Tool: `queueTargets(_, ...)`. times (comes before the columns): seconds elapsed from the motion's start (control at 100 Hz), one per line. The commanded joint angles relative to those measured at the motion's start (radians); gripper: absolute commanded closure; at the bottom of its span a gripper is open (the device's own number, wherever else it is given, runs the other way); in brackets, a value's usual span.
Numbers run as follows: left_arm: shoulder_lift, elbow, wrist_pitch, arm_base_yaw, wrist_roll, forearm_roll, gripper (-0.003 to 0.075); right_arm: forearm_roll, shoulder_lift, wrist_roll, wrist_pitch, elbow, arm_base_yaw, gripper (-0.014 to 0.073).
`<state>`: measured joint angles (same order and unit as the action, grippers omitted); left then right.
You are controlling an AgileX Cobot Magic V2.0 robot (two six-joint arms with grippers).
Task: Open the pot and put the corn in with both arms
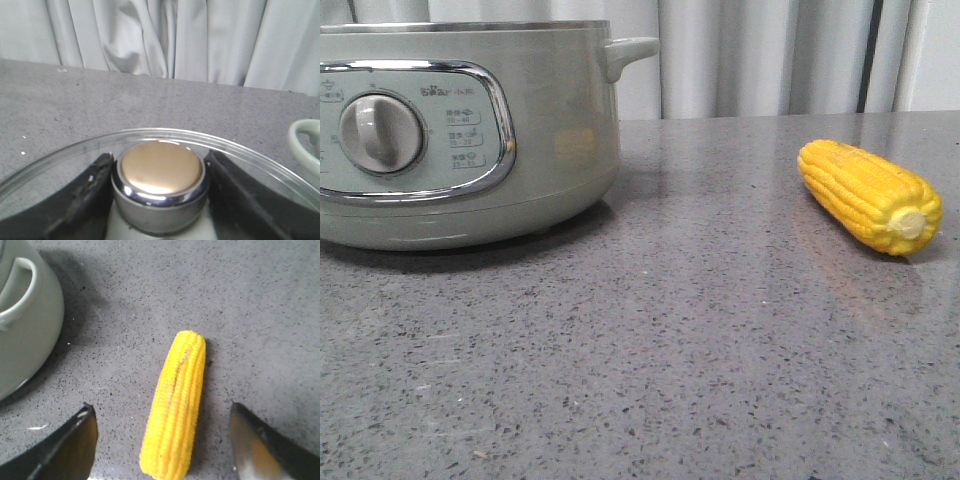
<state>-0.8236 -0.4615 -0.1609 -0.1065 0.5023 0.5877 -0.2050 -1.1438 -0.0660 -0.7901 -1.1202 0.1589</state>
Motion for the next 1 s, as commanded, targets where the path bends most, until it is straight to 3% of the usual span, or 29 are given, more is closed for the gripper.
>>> queueTargets(0.0,-0.011,-0.039,-0.140,0.004,0.016,-0.003,0.0365,-0.022,-0.009,-0.013,0.039,-0.057,-0.001,0.0113)
queueTargets(0.18,-0.128,-0.035,-0.200,0.004,0.016,0.007,0.0365,-0.025,-0.007,-0.021,0.043,-0.059,-0.001,0.0113)
queueTargets(0.39,-0.280,-0.035,-0.288,0.004,0.016,0.129,0.0365,-0.025,0.000,-0.042,-0.045,-0.059,-0.001,0.0113)
queueTargets(0.68,-0.398,-0.035,-0.297,0.004,0.016,0.137,0.0360,-0.025,0.066,-0.042,-0.031,-0.059,-0.001,0.0113)
queueTargets(0.9,-0.409,-0.035,-0.297,0.004,0.016,0.193,0.0192,-0.026,0.087,-0.042,-0.017,-0.059,-0.001,0.0113)
queueTargets(0.99,-0.371,-0.035,-0.293,0.004,0.016,0.193,0.0161,-0.035,0.087,-0.042,-0.017,-0.059,-0.001,0.0113)
